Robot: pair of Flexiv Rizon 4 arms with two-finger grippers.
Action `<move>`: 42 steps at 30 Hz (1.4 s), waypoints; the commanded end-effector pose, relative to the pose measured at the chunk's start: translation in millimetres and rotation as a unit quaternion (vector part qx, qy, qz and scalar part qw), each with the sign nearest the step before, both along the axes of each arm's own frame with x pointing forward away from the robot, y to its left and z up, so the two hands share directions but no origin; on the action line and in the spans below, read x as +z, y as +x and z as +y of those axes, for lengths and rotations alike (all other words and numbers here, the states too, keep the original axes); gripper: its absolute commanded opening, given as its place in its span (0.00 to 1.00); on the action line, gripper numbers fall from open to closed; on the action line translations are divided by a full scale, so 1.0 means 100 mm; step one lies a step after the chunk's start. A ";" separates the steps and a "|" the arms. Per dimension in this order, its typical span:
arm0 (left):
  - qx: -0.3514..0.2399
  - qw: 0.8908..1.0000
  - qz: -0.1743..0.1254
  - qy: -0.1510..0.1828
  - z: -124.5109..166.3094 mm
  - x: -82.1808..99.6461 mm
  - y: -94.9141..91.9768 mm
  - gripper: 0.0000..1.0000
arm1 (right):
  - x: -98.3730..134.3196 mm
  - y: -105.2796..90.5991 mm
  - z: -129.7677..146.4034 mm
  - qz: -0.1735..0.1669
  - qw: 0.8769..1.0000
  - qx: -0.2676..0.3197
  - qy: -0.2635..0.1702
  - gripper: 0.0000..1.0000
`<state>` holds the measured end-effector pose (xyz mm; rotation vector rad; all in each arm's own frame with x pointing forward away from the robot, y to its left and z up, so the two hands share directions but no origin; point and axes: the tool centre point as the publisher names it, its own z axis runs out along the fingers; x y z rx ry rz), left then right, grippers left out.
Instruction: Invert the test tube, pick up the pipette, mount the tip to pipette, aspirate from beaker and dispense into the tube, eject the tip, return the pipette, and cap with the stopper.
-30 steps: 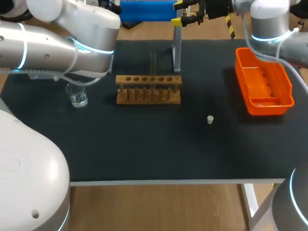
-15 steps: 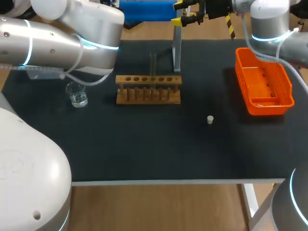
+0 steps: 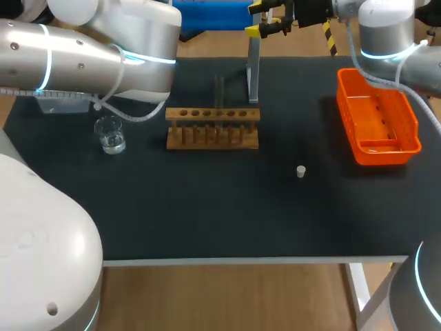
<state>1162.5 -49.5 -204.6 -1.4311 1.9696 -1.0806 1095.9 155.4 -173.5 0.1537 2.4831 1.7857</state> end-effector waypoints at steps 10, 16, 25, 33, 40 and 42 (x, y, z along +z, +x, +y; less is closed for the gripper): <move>-0.004 1.000 -0.003 -0.007 -0.05 0.03 -0.09 1.00 | 0.01 0.01 -0.01 0.001 1.000 0.002 -0.001 1.00; -0.014 1.000 -0.014 -0.005 -0.08 0.16 -0.18 1.00 | 0.01 0.01 -0.01 0.001 1.000 0.002 -0.001 1.00; -0.070 0.996 -0.059 -0.005 -0.16 0.50 -0.55 1.00 | 0.01 0.01 -0.01 0.001 1.000 0.002 -0.001 1.00; -0.214 0.968 -0.126 -0.034 -0.15 0.65 -1.11 1.00 | 0.01 0.01 -0.01 0.001 1.000 0.002 -0.001 1.00; -0.290 0.946 -0.139 -0.049 -0.11 0.59 -1.53 1.00 | 0.01 0.01 -0.01 0.001 1.000 0.002 -0.001 1.00; -0.312 0.938 -0.141 -0.051 -0.12 0.53 -1.61 1.00 | 0.01 0.01 -0.01 0.001 1.000 0.002 -0.001 1.00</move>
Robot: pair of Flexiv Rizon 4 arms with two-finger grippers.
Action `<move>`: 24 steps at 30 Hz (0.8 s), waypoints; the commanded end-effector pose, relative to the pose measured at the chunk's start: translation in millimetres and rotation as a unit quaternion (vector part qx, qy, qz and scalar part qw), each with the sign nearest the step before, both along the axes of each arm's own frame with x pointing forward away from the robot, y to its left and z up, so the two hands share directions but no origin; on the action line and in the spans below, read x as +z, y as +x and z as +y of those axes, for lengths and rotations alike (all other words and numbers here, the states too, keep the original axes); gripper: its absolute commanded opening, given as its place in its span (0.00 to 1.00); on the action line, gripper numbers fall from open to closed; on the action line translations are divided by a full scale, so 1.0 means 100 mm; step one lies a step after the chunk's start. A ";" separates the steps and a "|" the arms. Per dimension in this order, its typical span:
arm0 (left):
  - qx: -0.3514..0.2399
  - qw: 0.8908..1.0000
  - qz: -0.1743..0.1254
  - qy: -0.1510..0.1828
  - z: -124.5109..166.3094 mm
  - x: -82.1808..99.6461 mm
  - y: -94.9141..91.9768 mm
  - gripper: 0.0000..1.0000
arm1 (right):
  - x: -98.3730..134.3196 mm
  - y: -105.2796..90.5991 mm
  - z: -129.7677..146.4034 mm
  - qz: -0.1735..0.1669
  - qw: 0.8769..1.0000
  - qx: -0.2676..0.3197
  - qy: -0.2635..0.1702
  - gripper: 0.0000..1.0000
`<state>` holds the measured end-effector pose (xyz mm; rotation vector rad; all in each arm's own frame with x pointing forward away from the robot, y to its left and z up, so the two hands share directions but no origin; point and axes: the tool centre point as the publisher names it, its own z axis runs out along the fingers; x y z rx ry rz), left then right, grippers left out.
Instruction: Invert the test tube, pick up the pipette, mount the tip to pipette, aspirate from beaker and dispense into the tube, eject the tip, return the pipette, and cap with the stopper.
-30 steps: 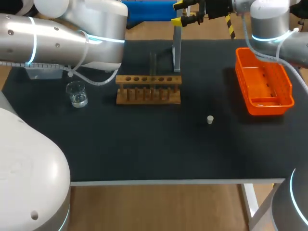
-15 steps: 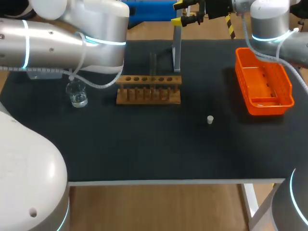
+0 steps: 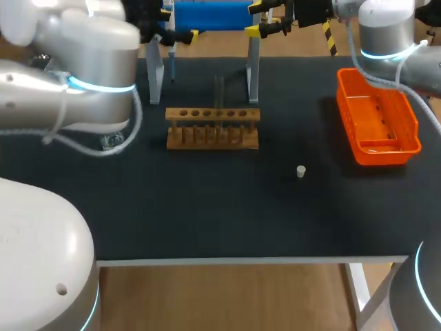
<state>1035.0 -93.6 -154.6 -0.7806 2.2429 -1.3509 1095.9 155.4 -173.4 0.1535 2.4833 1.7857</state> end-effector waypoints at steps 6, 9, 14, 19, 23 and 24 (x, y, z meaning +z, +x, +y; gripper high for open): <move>-0.123 0.990 -0.030 -0.058 0.29 -0.15 -0.48 1.00 | 0.01 0.01 -0.01 0.001 1.000 0.002 -0.001 1.00; -0.141 0.988 -0.029 -0.052 0.28 -0.23 -0.49 1.00 | 0.01 0.01 -0.01 0.001 1.000 0.002 -0.001 1.00; -0.179 0.983 -0.025 -0.044 0.23 -0.36 -0.44 1.00 | 0.01 0.01 -0.01 0.001 1.000 0.002 -0.001 1.00; -0.215 0.976 -0.010 -0.036 0.13 -0.47 -0.38 1.00 | 0.01 0.01 -0.01 0.001 1.000 0.002 -0.001 1.00; -0.231 0.973 0.003 -0.030 0.05 -0.58 -0.36 1.00 | 0.01 0.01 -0.01 0.001 1.000 0.002 -0.001 1.00; -0.232 0.972 0.008 -0.024 0.03 -0.61 -0.35 1.00 | 0.01 0.01 -0.01 0.001 1.000 0.002 -0.001 1.00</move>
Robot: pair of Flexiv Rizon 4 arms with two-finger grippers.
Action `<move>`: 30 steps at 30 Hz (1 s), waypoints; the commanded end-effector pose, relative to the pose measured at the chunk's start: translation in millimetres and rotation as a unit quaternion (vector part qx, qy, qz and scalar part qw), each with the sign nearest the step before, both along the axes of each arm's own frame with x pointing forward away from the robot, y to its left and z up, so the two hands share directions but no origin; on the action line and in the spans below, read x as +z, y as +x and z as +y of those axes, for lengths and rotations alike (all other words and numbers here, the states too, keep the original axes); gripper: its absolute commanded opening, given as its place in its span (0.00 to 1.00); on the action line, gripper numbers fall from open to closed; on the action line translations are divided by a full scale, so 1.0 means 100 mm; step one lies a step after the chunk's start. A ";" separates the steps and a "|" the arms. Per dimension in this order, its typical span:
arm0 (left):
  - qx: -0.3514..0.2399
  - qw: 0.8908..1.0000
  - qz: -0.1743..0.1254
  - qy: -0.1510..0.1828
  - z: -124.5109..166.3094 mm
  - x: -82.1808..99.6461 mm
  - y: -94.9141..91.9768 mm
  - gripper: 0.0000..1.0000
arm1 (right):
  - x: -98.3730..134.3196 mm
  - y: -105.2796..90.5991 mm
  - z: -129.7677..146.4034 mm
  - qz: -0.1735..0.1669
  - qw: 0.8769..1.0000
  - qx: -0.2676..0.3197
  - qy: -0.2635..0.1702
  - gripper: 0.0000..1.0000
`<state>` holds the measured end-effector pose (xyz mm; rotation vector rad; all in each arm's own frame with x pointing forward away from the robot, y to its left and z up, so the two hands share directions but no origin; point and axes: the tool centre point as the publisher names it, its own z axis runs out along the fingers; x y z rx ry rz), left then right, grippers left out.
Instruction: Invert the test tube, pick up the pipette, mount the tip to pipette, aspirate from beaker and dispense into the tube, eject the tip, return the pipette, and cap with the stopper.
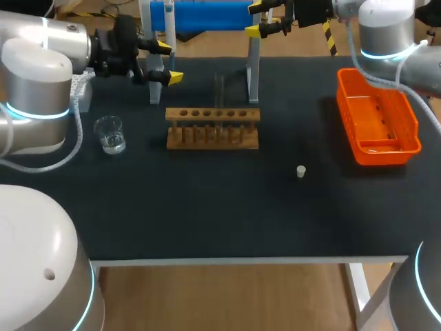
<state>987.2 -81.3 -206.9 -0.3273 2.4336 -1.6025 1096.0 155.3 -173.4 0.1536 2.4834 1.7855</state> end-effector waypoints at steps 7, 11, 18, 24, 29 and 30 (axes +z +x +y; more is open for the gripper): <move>-0.056 0.997 0.035 0.032 -0.26 -0.20 0.19 1.00 | 0.01 0.01 -0.01 0.001 1.000 0.002 -0.001 1.00; -0.076 0.996 0.040 0.039 -0.36 -0.24 0.23 1.00 | 0.01 0.01 -0.01 0.001 1.000 0.002 -0.001 1.00; -0.104 0.993 0.046 0.042 -0.51 -0.29 0.23 1.00 | 0.01 0.01 -0.01 0.001 1.000 0.002 -0.001 1.00; -0.101 0.992 0.052 0.051 -0.61 -0.35 0.15 1.00 | 0.01 0.01 -0.01 0.001 1.000 0.002 -0.001 1.00; -0.086 0.994 0.052 0.054 -0.69 -0.42 0.04 1.00 | 0.01 0.01 -0.01 0.001 1.000 0.002 -0.001 1.00; -0.077 0.994 0.050 0.055 -0.70 -0.44 0.03 1.00 | 0.01 0.01 -0.01 0.001 1.000 0.002 -0.001 1.00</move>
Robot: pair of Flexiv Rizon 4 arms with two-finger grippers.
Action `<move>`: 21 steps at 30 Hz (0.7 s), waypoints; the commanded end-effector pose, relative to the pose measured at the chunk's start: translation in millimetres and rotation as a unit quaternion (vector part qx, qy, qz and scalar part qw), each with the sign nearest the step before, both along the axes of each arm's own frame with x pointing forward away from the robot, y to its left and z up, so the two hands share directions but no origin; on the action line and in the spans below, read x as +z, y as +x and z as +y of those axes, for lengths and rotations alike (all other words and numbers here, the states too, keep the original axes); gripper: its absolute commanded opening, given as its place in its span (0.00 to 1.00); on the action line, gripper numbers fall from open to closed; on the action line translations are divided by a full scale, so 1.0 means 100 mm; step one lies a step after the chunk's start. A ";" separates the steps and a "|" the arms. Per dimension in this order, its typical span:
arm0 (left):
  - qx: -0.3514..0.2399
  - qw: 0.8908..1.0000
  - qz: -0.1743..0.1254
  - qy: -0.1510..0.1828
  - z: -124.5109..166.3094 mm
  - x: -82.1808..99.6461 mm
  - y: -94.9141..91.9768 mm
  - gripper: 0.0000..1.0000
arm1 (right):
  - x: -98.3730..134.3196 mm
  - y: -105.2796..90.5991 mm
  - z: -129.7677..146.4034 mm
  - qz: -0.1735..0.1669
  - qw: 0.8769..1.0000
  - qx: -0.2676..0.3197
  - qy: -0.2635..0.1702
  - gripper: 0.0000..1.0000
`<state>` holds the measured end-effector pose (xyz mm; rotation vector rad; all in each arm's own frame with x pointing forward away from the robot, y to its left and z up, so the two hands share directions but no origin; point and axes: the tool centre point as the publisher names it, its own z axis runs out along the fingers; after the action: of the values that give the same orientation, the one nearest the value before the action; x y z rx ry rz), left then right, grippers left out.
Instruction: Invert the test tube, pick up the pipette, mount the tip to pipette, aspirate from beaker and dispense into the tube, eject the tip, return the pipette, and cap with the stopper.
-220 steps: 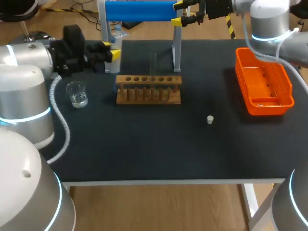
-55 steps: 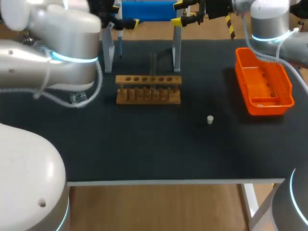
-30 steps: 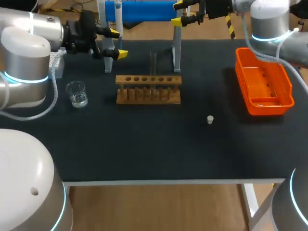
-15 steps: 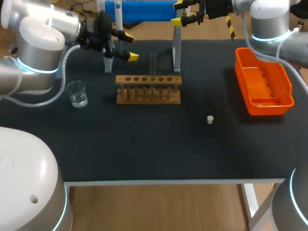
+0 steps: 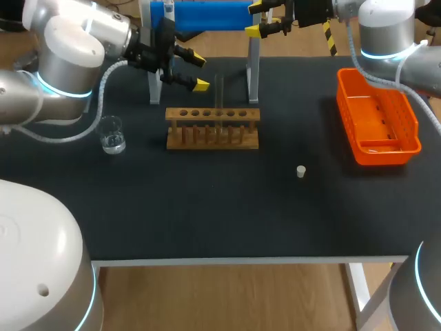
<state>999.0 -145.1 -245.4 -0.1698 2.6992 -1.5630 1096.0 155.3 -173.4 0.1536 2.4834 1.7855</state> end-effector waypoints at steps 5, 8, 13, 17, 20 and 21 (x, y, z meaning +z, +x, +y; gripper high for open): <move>0.042 0.999 -0.012 0.005 -0.12 -0.12 -0.17 1.00 | 0.01 0.01 -0.01 0.001 1.000 0.002 -0.001 1.00; 0.053 0.998 -0.013 0.005 -0.15 -0.14 -0.20 1.00 | 0.01 0.01 -0.01 0.001 1.000 0.002 -0.001 1.00; 0.065 0.998 -0.019 0.006 -0.16 -0.15 -0.22 1.00 | 0.01 0.01 -0.01 0.001 1.000 0.002 -0.001 1.00; 0.061 0.998 -0.026 0.010 -0.16 -0.11 -0.18 1.00 | 0.01 0.01 -0.01 0.001 1.000 0.002 -0.001 1.00; 0.060 0.998 -0.030 0.018 -0.14 -0.09 -0.13 1.00 | 0.01 0.01 -0.01 0.001 1.000 0.002 -0.001 1.00; 0.059 0.998 -0.030 0.019 -0.15 -0.08 -0.12 1.00 | 0.01 0.01 -0.01 0.001 1.000 0.002 -0.001 1.00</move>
<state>984.2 -159.5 -257.2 -0.2742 2.6023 -1.4679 1096.0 155.3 -173.4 0.1537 2.4834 1.7855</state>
